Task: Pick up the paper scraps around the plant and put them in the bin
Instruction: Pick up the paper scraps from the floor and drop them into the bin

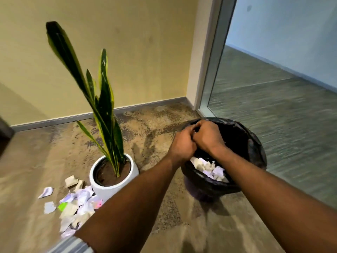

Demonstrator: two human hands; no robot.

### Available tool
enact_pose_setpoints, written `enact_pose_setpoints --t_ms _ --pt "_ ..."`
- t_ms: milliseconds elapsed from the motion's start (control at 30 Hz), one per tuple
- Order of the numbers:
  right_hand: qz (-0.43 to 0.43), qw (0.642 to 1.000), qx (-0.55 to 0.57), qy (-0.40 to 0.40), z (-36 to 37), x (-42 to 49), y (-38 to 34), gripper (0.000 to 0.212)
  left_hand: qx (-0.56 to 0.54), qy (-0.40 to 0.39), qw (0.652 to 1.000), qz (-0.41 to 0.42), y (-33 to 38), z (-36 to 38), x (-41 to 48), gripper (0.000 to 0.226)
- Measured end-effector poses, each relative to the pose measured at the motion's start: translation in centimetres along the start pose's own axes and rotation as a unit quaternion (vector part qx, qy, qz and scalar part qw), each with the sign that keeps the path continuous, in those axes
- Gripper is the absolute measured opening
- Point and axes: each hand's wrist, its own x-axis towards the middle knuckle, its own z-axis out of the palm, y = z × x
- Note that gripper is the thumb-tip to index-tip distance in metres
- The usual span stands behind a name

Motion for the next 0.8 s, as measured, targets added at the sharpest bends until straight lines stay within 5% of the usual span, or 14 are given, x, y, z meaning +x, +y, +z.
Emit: enact_pose_setpoints --t_ms 167,367,533,700,800 --pt "-0.105 0.994 0.037 0.016 6.0 -3.3 -5.9 0.016 0.028 0.153 0.987 -0.040 -6.8 -6.1 -6.1 0.044" --pt "-0.215 0.955 0.062 -0.193 17.5 -11.1 -10.3 0.024 0.160 0.179 0.953 -0.184 -20.0 -12.0 -16.3 0.024" --pt "-0.285 0.920 0.001 -0.269 24.7 -16.6 -10.6 0.035 0.253 0.049 0.928 -0.268 -28.8 -11.3 -23.9 0.029" --pt "-0.296 0.909 -0.025 -0.293 27.3 -16.6 -9.4 0.036 0.314 -0.109 0.901 -0.281 -31.8 -8.0 -25.6 0.058" --pt "-0.282 0.910 -0.041 -0.302 28.1 -15.7 -8.5 0.037 0.341 -0.123 0.891 -0.274 -32.4 -6.6 -25.5 0.041"
